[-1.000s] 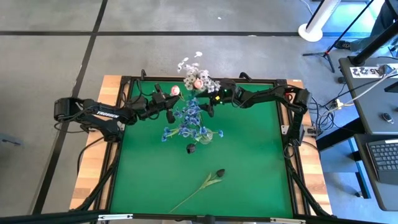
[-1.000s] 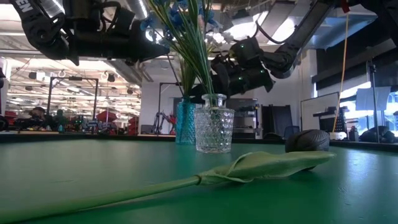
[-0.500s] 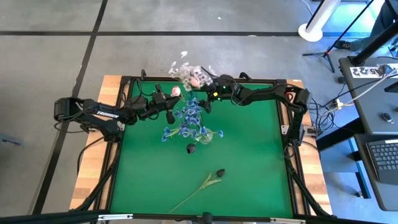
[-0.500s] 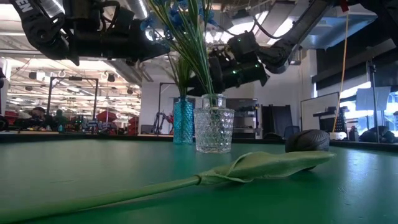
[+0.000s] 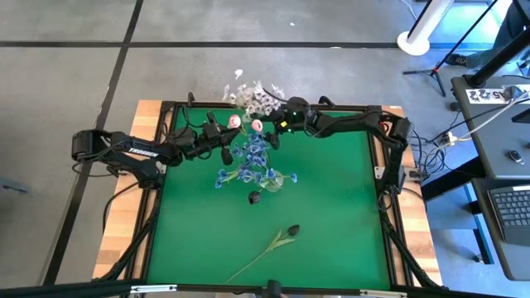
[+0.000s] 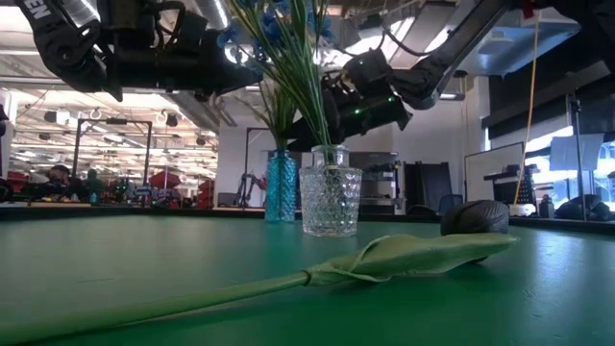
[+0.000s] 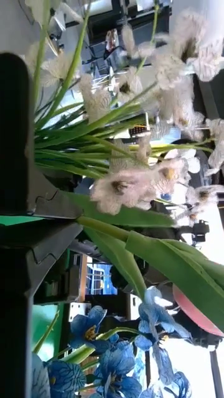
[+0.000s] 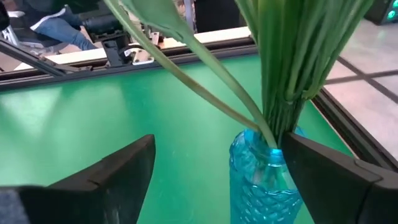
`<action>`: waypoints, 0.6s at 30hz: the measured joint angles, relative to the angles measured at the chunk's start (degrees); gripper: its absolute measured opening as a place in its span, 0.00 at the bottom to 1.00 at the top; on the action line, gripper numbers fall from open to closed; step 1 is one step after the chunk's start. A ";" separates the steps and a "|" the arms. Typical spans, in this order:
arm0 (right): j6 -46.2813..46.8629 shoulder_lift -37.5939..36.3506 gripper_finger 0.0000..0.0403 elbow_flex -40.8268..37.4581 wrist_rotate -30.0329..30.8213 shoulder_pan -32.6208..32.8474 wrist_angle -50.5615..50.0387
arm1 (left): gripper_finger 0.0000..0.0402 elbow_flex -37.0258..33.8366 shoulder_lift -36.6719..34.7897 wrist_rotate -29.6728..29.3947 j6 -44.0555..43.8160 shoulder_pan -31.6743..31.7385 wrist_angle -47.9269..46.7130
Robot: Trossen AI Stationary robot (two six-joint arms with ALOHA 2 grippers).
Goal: Sort flowers into vase by color
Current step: Put the pink flowers into the blue transparent vase
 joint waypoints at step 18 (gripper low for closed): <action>1.76 3.19 0.87 0.00 -1.14 -0.02 6.60 | 0.00 0.00 -0.02 0.09 -0.48 -0.02 -1.45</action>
